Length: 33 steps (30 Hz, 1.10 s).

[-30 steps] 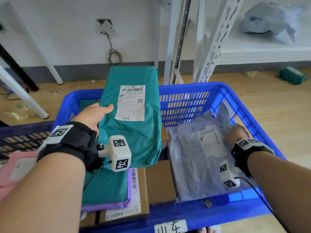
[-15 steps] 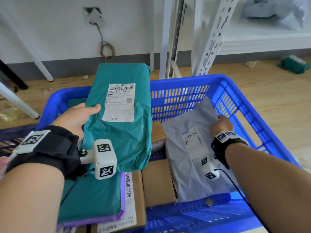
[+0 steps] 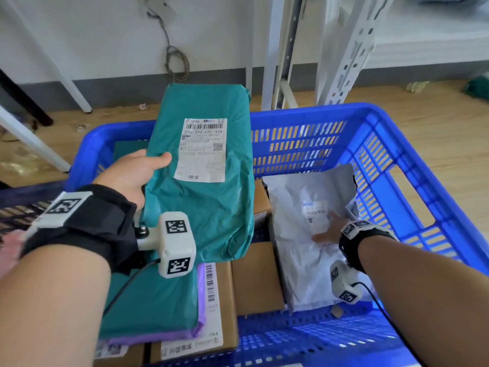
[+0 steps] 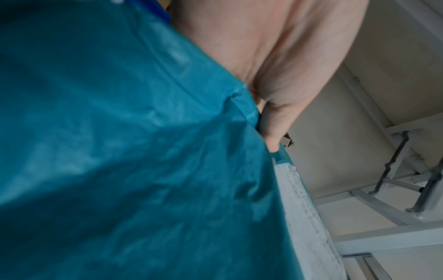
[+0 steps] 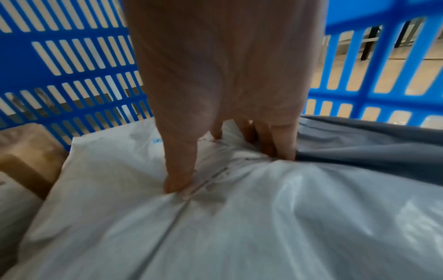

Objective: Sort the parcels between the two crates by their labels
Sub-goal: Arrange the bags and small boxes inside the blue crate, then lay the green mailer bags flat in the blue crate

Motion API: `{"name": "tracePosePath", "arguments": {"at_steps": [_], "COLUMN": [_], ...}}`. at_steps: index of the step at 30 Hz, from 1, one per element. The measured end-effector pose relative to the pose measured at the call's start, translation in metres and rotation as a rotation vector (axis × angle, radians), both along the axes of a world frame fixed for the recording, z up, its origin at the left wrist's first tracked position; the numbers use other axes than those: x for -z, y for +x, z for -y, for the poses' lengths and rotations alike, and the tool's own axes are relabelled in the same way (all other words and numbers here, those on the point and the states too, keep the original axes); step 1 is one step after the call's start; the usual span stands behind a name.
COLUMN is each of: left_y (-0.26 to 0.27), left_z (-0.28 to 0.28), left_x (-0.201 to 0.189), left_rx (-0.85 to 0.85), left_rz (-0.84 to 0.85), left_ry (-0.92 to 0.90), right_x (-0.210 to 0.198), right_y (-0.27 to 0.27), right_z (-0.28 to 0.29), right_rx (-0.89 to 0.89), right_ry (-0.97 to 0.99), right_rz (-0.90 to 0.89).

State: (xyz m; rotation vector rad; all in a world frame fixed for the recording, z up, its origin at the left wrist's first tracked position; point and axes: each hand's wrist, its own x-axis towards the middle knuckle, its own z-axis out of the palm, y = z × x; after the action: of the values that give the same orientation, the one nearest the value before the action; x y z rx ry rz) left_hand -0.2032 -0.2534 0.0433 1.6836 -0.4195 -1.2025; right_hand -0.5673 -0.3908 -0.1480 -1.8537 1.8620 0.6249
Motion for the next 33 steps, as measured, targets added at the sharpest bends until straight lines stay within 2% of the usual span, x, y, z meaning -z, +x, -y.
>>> {"name": "tracePosePath", "arguments": {"at_steps": [2, 4, 6, 8, 11, 12, 14, 17, 20, 24, 31, 33], "left_y": [-0.004, -0.008, -0.011, -0.015, -0.023, -0.026, -0.034, -0.049, -0.06, -0.067, -0.053, -0.051], "left_z": [-0.001, -0.002, -0.004, -0.006, -0.009, -0.01, -0.013, -0.018, -0.019, -0.015, -0.008, -0.006], "left_x": [0.0, -0.001, -0.003, -0.006, -0.01, -0.011, -0.012, -0.017, -0.021, -0.023, -0.021, -0.019], "left_rx": [-0.008, -0.012, -0.018, -0.021, -0.032, -0.032, -0.016, 0.063, 0.149, 0.199, 0.147, 0.145], "left_rz": [-0.021, -0.036, -0.044, -0.049, -0.051, -0.056, -0.069, -0.098, -0.112, -0.093, -0.089, -0.086], "left_ry": [-0.003, -0.007, -0.025, -0.038, -0.051, -0.058, -0.068, -0.086, -0.097, -0.038, -0.068, -0.082], "right_x": [-0.001, -0.013, -0.035, -0.065, -0.116, -0.131, -0.157, -0.176, -0.18, -0.175, -0.124, -0.098], "right_y": [0.006, 0.016, 0.032, 0.054, 0.094, 0.105, 0.121, 0.13, 0.128, 0.109, 0.014, -0.022], "right_z": [-0.003, -0.001, 0.008, 0.011, 0.0, -0.005, -0.013, -0.023, -0.025, -0.013, 0.003, 0.009], "right_rx": [0.035, 0.074, 0.084, 0.134, 0.355, 0.411, 0.447, 0.467, 0.48, 0.515, 0.647, 0.627], "right_ry": [0.012, -0.076, -0.228, -0.284, -0.064, 0.024, 0.147, 0.218, 0.262, 0.237, 0.073, 0.005], "right_rz": [-0.021, 0.037, 0.199, 0.476, 1.074, 1.208, 1.357, 1.47, 1.52, 1.448, 1.165, 0.999]}}
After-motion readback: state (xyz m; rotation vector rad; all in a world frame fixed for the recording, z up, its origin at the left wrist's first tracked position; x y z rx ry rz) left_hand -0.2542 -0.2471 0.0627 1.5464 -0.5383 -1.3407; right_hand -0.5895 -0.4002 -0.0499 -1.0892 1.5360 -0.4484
